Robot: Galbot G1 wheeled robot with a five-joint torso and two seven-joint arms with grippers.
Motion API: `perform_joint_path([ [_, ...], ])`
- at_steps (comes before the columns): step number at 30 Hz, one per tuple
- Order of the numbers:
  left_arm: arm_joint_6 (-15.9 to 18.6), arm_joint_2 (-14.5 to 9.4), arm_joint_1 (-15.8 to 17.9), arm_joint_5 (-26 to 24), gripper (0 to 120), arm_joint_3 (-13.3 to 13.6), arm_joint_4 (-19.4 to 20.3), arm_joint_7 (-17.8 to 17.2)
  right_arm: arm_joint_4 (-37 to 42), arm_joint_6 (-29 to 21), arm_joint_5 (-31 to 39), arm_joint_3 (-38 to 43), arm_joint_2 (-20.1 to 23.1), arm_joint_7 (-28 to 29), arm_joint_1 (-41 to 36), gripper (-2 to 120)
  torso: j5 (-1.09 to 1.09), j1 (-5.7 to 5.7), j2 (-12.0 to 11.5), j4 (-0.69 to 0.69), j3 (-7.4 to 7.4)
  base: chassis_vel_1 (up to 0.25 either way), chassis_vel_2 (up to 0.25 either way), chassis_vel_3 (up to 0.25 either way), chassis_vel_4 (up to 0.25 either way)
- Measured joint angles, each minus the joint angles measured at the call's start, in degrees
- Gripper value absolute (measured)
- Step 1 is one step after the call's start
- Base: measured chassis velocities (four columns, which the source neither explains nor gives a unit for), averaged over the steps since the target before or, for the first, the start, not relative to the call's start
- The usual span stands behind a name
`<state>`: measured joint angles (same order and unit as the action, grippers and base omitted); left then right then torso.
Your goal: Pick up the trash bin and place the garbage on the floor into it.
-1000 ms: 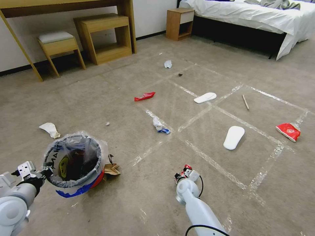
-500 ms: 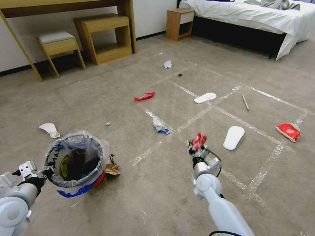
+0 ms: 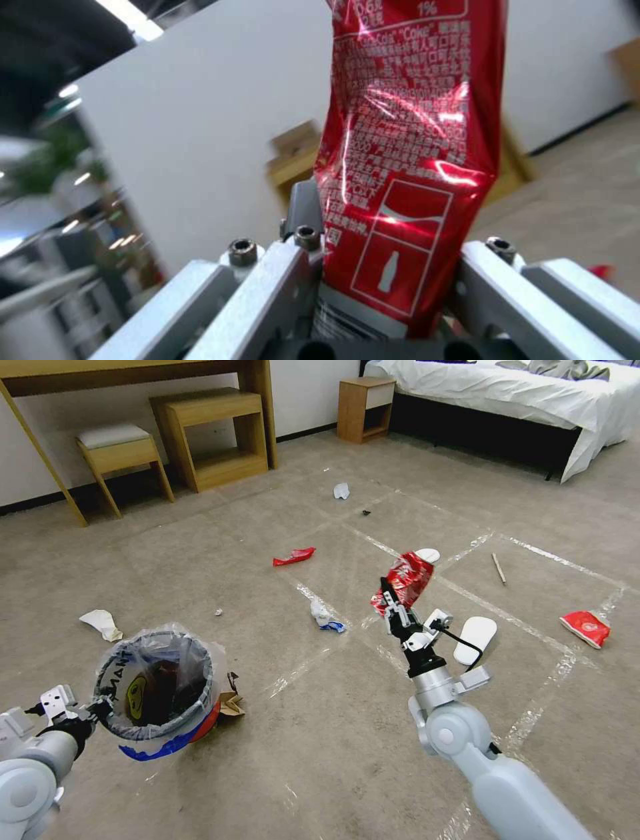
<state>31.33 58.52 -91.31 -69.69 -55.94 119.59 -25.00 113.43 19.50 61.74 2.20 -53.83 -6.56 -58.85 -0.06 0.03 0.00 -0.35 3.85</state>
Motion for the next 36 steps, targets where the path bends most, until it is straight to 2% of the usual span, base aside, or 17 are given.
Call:
perform_joint_path([
  [2,0.48,-0.52,0.35,-1.00,1,0.41,0.44,-0.54,4.24,0.00,0.53,-4.51,5.57,0.16,2.78,8,-0.01,0.00,0.01,0.01,0.00,0.000,0.000,0.000,0.000],
  [3,0.48,-0.52,0.35,-1.00,1,0.41,0.44,-0.54,4.24,0.00,0.53,-4.51,5.57,0.16,2.78,8,-0.01,0.00,0.01,0.01,0.00,0.000,0.000,0.000,0.000],
  [5,0.79,-0.72,0.62,-1.55,1,0.94,0.71,-0.80,6.18,0.00,1.37,-7.07,8.71,0.29,5.16,8,-0.01,0.00,0.00,-0.02,0.00,0.000,0.000,0.000,0.000],
  [11,1.48,-0.87,0.79,-2.43,1,2.03,1.35,-1.22,6.88,-0.17,3.43,-11.82,10.91,0.67,11.85,8,-0.01,0.00,0.00,0.00,0.00,0.000,0.000,0.000,0.000],
  [13,2.10,-0.84,1.07,-3.33,1,2.91,2.34,-1.65,7.00,-0.36,4.40,-15.18,11.14,1.09,17.03,8,-0.01,0.00,0.00,0.00,0.00,0.000,0.000,0.000,0.000],
  [15,2.33,-0.84,1.10,-3.68,1,3.16,2.69,-1.78,6.97,-0.38,4.66,-16.24,11.08,1.17,18.57,8,-0.01,0.00,0.01,0.00,0.00,0.000,0.000,0.000,0.000],
  [19,3.07,-1.26,1.24,-4.36,1,4.31,4.29,-1.95,5.77,-0.37,6.13,-23.57,9.20,1.26,25.61,8,-0.02,0.00,0.00,0.00,0.00,0.000,0.000,0.000,0.000],
  [23,3.48,-1.60,1.29,-4.77,1,4.65,4.72,-2.10,4.68,-0.36,6.48,-27.64,7.46,1.27,28.73,8,-0.01,0.00,0.00,0.00,0.00,0.000,0.000,0.000,0.000],
  [29,4.45,-3.92,0.42,-7.78,1,4.62,6.89,-3.55,2.12,-0.46,8.35,-38.08,3.59,1.69,36.92,8,-0.03,0.00,0.00,0.00,0.00,0.000,0.000,0.000,0.000],
  [31,4.49,-4.14,0.36,-7.95,1,4.62,7.05,-3.61,2.00,-0.48,8.41,-38.63,3.39,1.72,37.38,8,-0.02,0.00,0.00,0.00,0.00,0.000,0.000,0.000,0.000],
  [33,4.68,-5.23,0.23,-8.50,1,4.67,7.61,-3.78,0.70,-0.53,8.72,-43.99,1.23,2.21,41.84,8,-0.02,0.00,0.00,0.00,0.01,0.000,0.000,0.000,0.000],
  [36,4.74,-5.56,0.19,-8.75,1,4.72,7.70,-3.83,-0.35,-0.53,8.90,-46.99,-0.23,2.41,44.26,8,-0.03,0.00,0.00,0.01,0.00,0.000,0.000,0.000,0.000],
])
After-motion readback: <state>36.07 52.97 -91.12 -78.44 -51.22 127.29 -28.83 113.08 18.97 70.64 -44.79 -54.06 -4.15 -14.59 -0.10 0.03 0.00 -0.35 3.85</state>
